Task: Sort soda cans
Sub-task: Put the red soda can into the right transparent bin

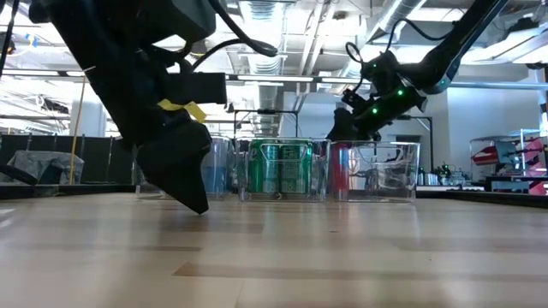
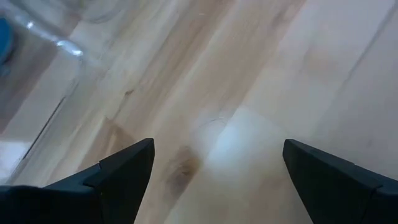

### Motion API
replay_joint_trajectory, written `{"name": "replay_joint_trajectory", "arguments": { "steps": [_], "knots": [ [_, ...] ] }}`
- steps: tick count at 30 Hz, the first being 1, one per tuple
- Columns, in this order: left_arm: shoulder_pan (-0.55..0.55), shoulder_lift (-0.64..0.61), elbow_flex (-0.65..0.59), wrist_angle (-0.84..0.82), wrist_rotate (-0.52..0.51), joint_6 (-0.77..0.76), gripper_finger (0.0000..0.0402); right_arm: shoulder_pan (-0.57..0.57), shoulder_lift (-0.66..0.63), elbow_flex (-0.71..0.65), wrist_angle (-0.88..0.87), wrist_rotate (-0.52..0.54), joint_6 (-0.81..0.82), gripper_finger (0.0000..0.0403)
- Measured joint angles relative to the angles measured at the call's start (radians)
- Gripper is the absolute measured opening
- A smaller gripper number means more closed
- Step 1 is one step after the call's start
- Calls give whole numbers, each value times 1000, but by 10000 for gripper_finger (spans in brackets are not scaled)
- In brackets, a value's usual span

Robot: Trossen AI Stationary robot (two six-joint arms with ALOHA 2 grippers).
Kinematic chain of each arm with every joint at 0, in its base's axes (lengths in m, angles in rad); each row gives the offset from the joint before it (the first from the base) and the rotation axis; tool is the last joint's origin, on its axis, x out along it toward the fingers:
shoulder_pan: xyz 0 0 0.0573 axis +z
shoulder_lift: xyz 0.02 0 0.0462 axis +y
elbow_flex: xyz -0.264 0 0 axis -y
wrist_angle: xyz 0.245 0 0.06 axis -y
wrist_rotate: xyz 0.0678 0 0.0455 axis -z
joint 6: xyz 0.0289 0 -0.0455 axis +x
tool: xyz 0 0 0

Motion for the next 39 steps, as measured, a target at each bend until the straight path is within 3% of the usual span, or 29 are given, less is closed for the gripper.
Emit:
{"name": "replay_joint_trajectory", "arguments": {
  "steps": [4,10,17,22,28,35,39],
  "knots": [
    [0,-3,0,-17,-15,-42,352,-1,-2,1,2,24,0,394],
    [-2,-3,0,30,14,-7,352,-4,-18,1,0,36,38,382],
    [-36,-3,54,28,-47,-11,352,33,-196,1,-48,39,72,381],
    [-72,-4,92,103,-163,36,352,89,-427,1,-349,29,102,381],
    [-87,-4,92,359,-176,243,352,247,-718,0,-816,-52,122,381],
    [-28,3,91,810,42,576,352,558,-940,39,-1233,-57,357,381],
    [23,3,91,914,141,649,352,728,-990,40,-1402,-56,510,378]
  ]
}}
